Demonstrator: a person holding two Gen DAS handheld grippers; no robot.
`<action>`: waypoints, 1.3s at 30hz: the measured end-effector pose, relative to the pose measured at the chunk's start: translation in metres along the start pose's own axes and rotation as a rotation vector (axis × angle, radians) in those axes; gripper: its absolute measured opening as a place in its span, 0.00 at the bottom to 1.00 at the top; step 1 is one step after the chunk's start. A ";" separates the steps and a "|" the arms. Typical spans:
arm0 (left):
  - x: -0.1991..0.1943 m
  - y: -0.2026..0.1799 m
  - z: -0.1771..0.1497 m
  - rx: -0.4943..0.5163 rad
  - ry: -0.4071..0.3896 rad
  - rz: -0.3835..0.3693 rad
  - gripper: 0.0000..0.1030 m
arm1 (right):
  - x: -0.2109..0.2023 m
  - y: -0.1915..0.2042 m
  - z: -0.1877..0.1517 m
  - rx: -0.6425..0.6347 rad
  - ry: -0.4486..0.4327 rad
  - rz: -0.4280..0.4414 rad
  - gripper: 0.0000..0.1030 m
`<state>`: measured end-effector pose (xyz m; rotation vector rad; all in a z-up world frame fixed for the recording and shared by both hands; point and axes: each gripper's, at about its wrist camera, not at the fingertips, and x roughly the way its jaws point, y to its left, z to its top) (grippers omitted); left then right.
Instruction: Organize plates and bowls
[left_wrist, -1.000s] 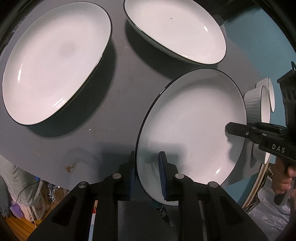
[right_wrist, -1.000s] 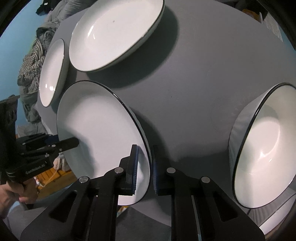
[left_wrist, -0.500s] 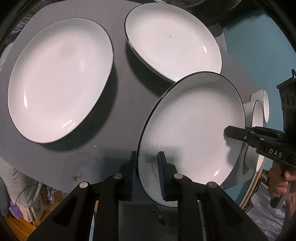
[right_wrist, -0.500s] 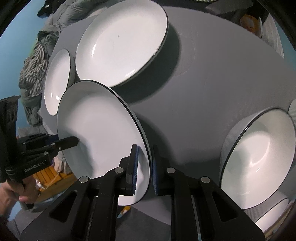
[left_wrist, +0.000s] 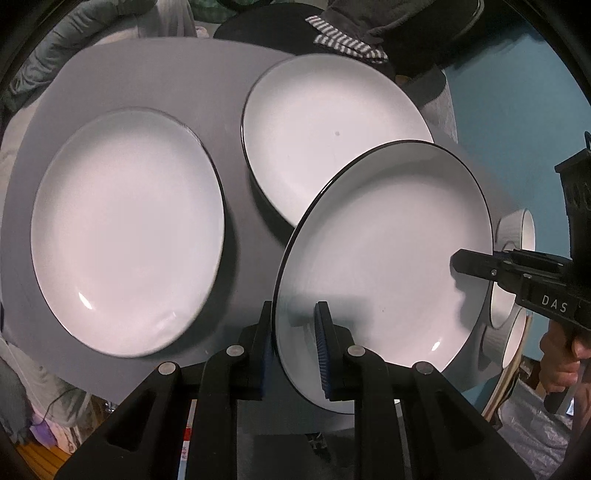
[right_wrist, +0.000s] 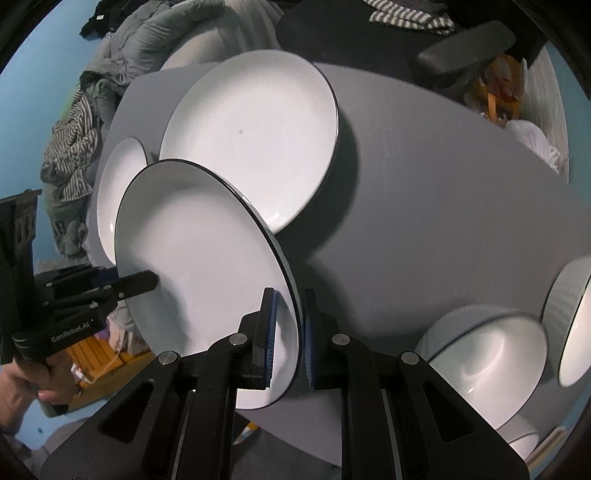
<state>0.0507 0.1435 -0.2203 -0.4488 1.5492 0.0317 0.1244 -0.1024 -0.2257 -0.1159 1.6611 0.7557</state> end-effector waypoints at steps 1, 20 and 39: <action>-0.001 0.000 0.004 0.000 -0.003 0.003 0.19 | -0.001 0.000 0.005 -0.001 -0.002 0.001 0.13; 0.000 0.005 0.080 -0.056 -0.012 0.040 0.20 | -0.004 -0.004 0.084 0.005 0.000 0.010 0.14; 0.029 -0.012 0.102 -0.002 0.081 0.206 0.23 | 0.018 -0.009 0.115 0.010 0.085 -0.032 0.14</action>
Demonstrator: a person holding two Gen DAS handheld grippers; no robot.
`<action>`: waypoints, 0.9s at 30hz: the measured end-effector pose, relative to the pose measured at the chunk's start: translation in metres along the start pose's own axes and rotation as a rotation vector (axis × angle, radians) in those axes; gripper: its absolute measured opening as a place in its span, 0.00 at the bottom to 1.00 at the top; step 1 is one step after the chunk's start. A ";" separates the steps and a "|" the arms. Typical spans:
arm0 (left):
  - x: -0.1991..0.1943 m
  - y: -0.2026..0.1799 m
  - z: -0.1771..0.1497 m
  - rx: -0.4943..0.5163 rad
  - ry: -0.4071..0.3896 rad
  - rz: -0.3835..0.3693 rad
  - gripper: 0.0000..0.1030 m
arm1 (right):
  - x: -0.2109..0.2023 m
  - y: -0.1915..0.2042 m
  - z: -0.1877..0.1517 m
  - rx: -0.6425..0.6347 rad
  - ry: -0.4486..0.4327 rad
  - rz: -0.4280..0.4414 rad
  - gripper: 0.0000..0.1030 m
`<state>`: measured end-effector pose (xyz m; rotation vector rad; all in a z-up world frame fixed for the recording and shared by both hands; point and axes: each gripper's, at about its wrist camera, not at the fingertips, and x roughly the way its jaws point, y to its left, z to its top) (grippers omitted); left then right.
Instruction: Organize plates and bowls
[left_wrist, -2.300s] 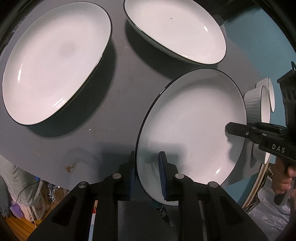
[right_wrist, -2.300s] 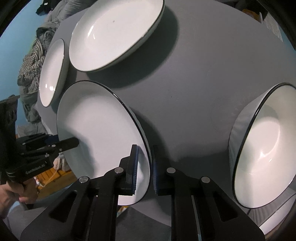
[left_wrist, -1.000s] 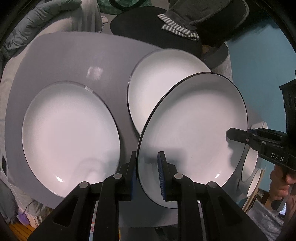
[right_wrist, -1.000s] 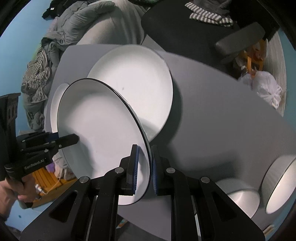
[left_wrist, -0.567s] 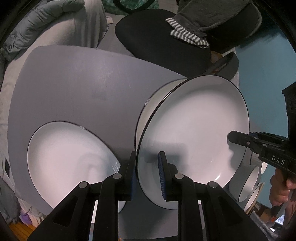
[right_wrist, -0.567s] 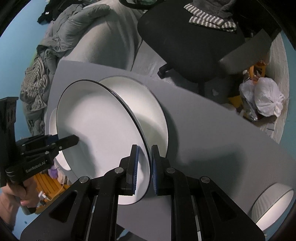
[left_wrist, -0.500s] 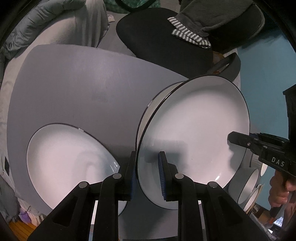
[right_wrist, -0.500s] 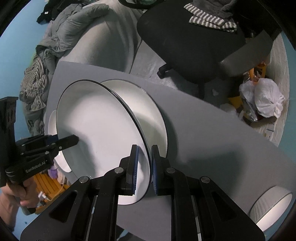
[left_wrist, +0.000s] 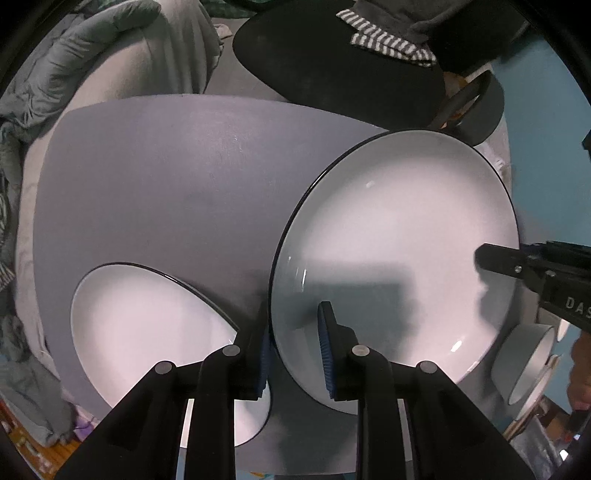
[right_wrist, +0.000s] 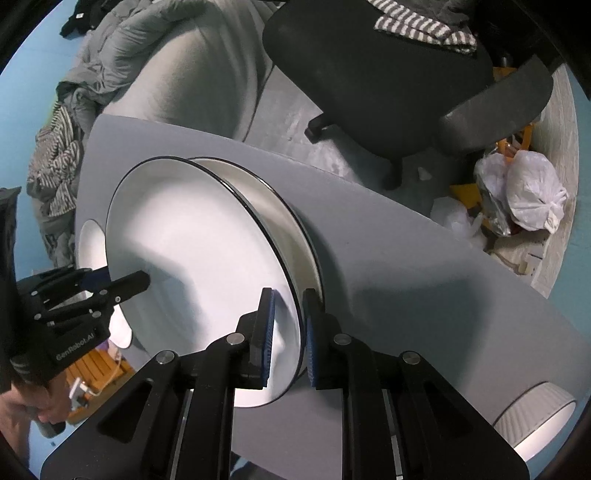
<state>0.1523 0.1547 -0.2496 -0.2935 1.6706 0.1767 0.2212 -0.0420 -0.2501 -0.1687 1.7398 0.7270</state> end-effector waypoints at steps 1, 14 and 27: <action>0.000 0.000 0.001 -0.001 0.001 0.002 0.23 | 0.000 0.000 0.001 0.007 0.007 -0.001 0.13; -0.005 0.000 0.001 0.048 -0.006 0.028 0.23 | 0.003 0.002 0.007 0.073 0.096 -0.025 0.24; -0.014 0.006 -0.004 0.052 -0.026 0.042 0.25 | 0.007 0.016 0.013 0.050 0.187 -0.097 0.40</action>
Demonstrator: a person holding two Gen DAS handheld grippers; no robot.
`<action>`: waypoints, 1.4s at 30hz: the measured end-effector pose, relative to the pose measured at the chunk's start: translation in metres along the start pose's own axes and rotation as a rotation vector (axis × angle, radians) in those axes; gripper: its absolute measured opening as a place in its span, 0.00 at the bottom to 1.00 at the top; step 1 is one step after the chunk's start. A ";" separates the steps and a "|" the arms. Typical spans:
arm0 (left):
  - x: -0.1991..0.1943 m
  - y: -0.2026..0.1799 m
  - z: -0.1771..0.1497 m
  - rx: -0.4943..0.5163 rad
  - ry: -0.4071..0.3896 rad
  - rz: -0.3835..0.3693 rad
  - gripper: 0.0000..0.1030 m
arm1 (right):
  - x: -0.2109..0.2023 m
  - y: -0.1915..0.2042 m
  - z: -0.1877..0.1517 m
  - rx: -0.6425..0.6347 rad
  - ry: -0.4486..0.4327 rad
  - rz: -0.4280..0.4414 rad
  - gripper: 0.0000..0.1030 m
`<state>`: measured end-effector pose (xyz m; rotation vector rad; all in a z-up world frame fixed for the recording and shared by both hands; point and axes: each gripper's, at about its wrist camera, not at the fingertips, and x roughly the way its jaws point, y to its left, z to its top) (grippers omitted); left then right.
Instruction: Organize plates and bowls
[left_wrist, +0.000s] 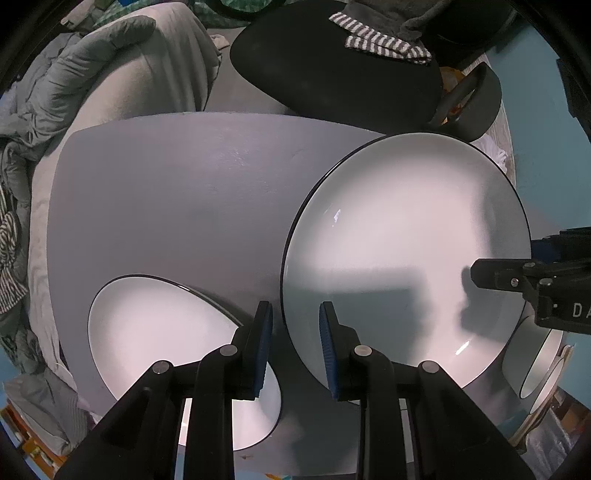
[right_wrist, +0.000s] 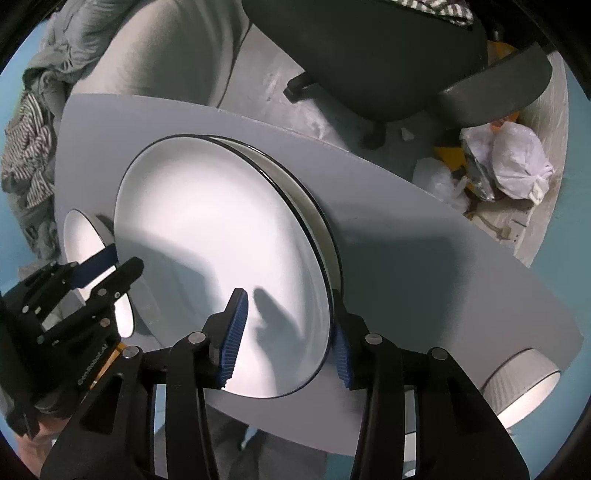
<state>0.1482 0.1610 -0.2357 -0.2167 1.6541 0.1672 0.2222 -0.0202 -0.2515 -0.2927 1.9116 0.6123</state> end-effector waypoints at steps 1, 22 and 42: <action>-0.002 0.000 -0.002 -0.001 -0.002 -0.001 0.25 | 0.000 0.001 0.000 -0.005 0.005 -0.009 0.40; -0.013 0.008 -0.012 -0.041 -0.029 -0.035 0.34 | -0.004 0.009 -0.010 0.000 -0.026 -0.127 0.52; -0.086 0.049 -0.060 -0.104 -0.192 0.009 0.71 | -0.067 0.052 -0.058 -0.095 -0.286 -0.283 0.67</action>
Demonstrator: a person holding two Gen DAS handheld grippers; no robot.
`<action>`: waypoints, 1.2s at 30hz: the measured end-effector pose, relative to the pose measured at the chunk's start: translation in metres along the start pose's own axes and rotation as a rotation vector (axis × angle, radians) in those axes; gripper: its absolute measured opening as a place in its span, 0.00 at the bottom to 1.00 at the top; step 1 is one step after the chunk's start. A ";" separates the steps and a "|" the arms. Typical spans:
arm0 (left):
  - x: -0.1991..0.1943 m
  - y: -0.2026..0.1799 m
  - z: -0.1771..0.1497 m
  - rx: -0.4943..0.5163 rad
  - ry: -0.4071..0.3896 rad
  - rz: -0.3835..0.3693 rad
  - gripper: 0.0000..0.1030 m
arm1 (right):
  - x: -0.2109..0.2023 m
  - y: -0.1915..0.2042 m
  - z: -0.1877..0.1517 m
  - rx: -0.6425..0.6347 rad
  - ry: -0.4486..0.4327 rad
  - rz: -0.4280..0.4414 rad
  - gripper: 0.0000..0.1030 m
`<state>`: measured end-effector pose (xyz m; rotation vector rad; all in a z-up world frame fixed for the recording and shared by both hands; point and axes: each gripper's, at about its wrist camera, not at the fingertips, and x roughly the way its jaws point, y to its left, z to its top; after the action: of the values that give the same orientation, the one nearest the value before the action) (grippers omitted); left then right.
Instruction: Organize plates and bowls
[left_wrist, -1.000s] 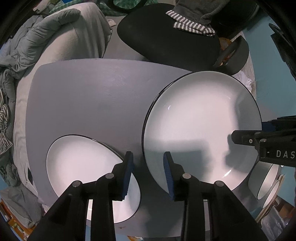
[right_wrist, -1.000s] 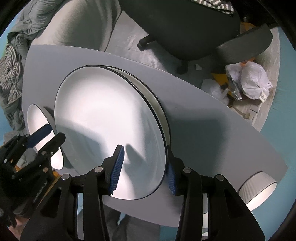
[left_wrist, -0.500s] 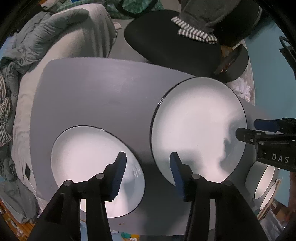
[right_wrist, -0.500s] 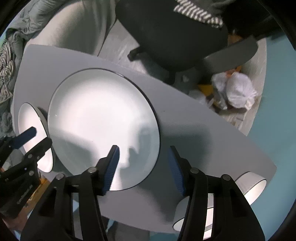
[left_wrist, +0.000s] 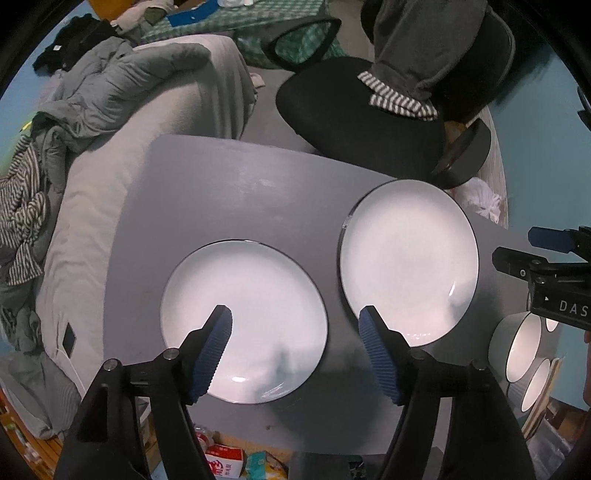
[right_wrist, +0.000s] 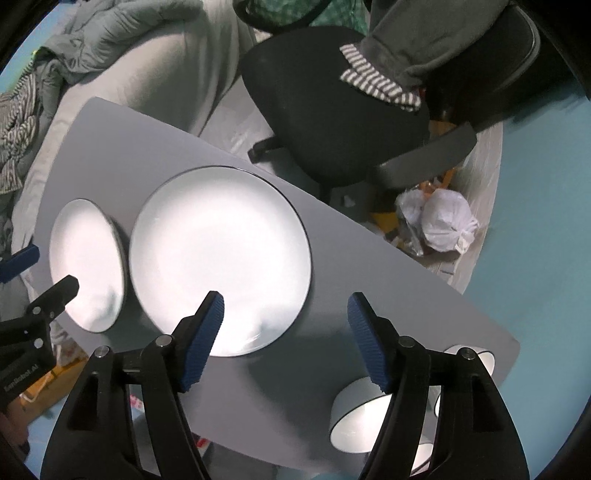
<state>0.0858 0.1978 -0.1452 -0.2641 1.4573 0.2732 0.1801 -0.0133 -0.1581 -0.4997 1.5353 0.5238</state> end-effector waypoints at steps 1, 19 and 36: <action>-0.002 0.003 -0.001 -0.005 -0.003 -0.004 0.71 | -0.006 0.003 -0.002 -0.006 -0.012 0.003 0.67; -0.031 0.084 -0.032 -0.109 -0.041 0.039 0.78 | -0.049 0.067 -0.006 -0.144 -0.105 0.024 0.68; -0.022 0.153 -0.057 -0.235 -0.081 0.015 0.78 | -0.021 0.150 0.020 -0.301 -0.081 0.040 0.68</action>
<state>-0.0218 0.3222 -0.1302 -0.4281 1.3479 0.4633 0.1061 0.1177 -0.1344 -0.6709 1.3975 0.8028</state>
